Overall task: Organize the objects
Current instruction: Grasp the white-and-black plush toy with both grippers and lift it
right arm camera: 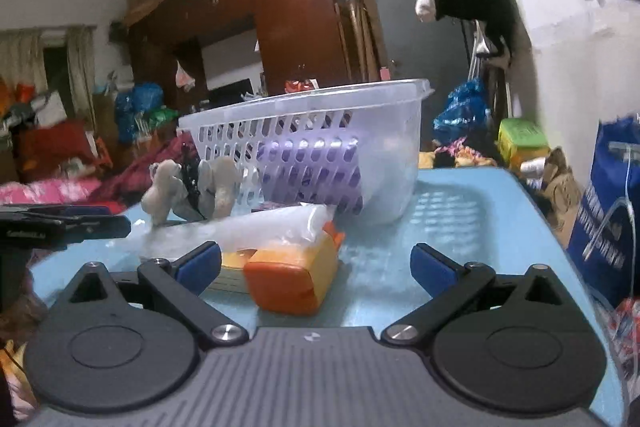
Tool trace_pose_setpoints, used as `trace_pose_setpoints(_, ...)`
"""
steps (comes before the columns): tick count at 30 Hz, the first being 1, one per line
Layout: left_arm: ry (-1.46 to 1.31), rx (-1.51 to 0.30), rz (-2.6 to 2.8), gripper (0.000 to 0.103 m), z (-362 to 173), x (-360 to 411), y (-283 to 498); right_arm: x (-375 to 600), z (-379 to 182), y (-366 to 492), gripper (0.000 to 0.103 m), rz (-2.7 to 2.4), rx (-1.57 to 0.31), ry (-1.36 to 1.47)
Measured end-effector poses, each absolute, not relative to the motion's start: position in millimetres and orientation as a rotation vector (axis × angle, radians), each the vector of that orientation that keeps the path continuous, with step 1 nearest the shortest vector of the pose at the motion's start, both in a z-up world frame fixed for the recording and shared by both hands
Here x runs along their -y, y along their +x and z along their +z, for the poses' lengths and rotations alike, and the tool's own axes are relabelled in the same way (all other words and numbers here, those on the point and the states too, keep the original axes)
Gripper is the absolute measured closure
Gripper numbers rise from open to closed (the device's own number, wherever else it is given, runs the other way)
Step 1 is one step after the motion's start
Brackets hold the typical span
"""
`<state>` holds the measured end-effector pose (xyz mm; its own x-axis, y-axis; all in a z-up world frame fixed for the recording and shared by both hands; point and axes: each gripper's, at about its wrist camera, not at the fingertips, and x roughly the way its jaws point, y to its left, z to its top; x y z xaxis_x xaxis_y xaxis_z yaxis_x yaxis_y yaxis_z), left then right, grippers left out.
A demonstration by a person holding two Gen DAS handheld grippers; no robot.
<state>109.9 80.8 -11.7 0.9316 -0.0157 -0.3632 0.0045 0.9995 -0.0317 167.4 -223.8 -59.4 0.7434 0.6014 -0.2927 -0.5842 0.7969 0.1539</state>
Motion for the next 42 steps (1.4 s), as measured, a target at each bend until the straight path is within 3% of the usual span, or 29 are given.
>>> trace_pose_setpoints(6,-0.086,-0.357,-0.005,0.015,-15.3,-90.5,117.7,222.8,-59.3,173.4,0.002,0.668,-0.323,0.098)
trace_pose_setpoints(12,-0.104,-0.342,-0.003,0.015,-12.0,-89.0,131.4,206.1,-48.5,169.3,0.018,0.71,-0.308,0.071)
trace_pose_setpoints(14,-0.09,-0.34,-0.004,0.016,-8.8,-85.4,137.0,188.9,-40.6,169.9,0.027,0.741,-0.304,0.029)
trace_pose_setpoints(16,-0.07,-0.341,0.018,0.019,-7.3,-82.7,142.4,164.9,-35.0,176.8,0.049,0.778,-0.336,-0.027)
trace_pose_setpoints(18,-0.068,-0.349,0.032,0.023,-7.2,-82.7,146.0,146.3,-34.5,184.9,0.059,0.807,-0.376,-0.061)
trace_pose_setpoints(25,-0.05,-0.368,0.045,0.041,-8.4,-81.2,153.4,120.2,-39.3,196.3,0.066,0.841,-0.437,-0.086)
trace_pose_setpoints(26,-0.045,-0.369,0.045,0.047,-9.0,-80.4,153.8,117.2,-39.2,195.6,0.069,0.841,-0.441,-0.095)
trace_pose_setpoints(28,-0.034,-0.375,0.04,0.062,-10.1,-79.5,153.7,115.1,-40.4,195.2,0.083,0.835,-0.45,-0.113)
trace_pose_setpoints(29,-0.024,-0.377,0.04,0.072,-10.8,-79.0,153.1,114.3,-40.6,193.8,0.084,0.832,-0.448,-0.124)
trace_pose_setpoints(33,0.015,-0.363,0.065,0.08,-11.7,-77.3,147.4,118.9,-39.2,186.3,0.088,0.835,-0.431,-0.144)
trace_pose_setpoints(42,0.04,-0.234,0.004,0.084,-9.0,-89.4,121.0,131.5,-28.5,159.5,0.09,0.832,-0.315,-0.162)
